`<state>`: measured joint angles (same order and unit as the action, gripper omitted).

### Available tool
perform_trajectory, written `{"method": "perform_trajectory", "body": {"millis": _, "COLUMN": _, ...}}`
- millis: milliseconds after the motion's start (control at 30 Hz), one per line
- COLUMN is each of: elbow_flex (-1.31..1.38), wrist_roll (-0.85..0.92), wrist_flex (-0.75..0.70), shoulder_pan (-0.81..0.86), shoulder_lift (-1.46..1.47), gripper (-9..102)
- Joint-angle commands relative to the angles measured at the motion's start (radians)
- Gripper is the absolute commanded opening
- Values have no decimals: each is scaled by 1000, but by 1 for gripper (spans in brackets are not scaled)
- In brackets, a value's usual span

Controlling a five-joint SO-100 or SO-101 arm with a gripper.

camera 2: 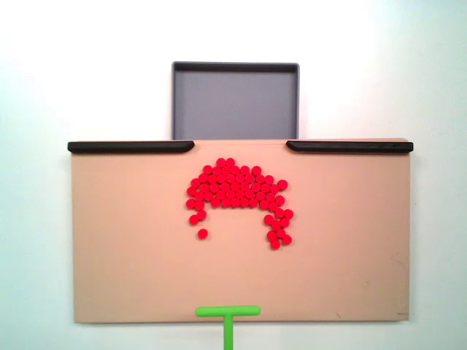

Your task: Push granules from bottom to the grey container

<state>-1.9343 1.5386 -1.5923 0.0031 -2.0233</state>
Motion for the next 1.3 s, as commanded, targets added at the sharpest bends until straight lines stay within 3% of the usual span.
{"method": "perform_trajectory", "body": {"millis": 0, "elbow_flex": 8, "wrist_roll": -6, "wrist_flex": 5, "shoulder_pan": -9, "shoulder_lift": -15, "gripper": 0}}
{"method": "perform_trajectory", "body": {"millis": 1267, "elbow_flex": 8, "wrist_roll": -52, "wrist_flex": 5, "shoulder_pan": -40, "shoulder_lift": 28, "gripper": 0}}
